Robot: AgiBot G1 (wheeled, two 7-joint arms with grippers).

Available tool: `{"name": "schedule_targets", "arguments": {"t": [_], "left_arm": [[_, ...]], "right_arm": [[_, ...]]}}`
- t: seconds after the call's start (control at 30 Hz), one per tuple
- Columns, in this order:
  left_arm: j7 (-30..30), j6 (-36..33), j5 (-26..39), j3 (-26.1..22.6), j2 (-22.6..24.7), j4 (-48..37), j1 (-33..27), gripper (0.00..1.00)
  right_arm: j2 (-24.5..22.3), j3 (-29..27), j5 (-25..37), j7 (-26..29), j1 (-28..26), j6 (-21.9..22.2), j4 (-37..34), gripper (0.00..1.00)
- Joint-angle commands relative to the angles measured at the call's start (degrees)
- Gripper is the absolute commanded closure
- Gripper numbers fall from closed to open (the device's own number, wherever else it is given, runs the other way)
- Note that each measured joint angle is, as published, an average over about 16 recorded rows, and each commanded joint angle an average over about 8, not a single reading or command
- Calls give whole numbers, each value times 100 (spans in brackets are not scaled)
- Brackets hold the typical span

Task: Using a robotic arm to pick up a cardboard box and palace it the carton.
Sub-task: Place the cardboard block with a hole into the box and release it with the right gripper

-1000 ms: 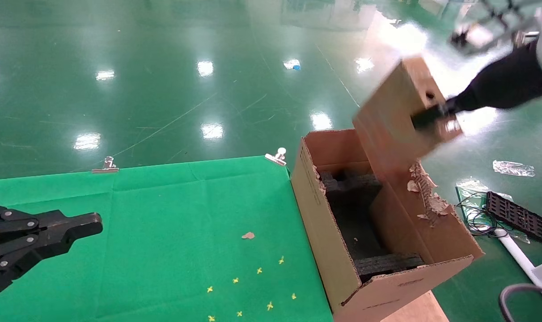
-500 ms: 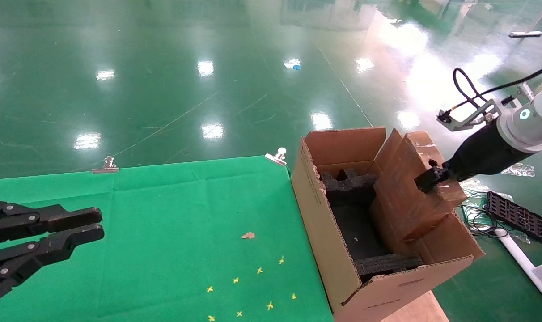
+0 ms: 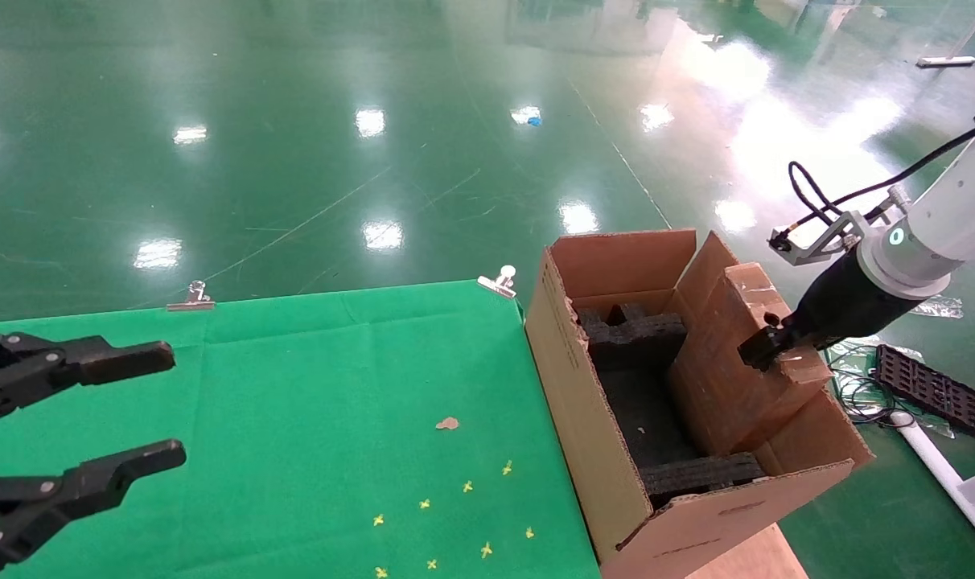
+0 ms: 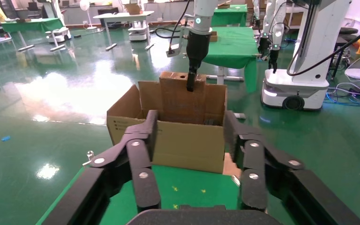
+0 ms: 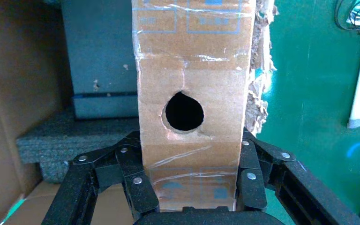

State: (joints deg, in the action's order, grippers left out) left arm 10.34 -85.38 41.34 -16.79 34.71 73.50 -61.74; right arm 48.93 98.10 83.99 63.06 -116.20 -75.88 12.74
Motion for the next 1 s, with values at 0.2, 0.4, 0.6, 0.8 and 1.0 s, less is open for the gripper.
{"name": "schedule_targets", "arguments": {"t": [0.2, 0.4, 0.6, 0.8, 1.0], "left_arm": [[-1, 1, -2, -2, -1, 0, -1, 0], [-2, 2, -3, -4, -2, 0, -1, 0], [-3, 3, -4, -6, -3, 0, -1, 0], [-4, 4, -6, -8, -3, 0, -2, 0], [-5, 5, -7, -10, -4, 0, -2, 0]], "right_arm": [[154, -70, -132, -149, 457, 324, -347, 100], [292, -153, -264, -314, 862, 673, -593, 100], [425, -207, -352, -447, 1204, 916, -765, 100], [518, -306, -503, -565, 1544, 1121, -860, 100], [530, -483, -766, -776, 1852, 1337, -894, 100]]}}
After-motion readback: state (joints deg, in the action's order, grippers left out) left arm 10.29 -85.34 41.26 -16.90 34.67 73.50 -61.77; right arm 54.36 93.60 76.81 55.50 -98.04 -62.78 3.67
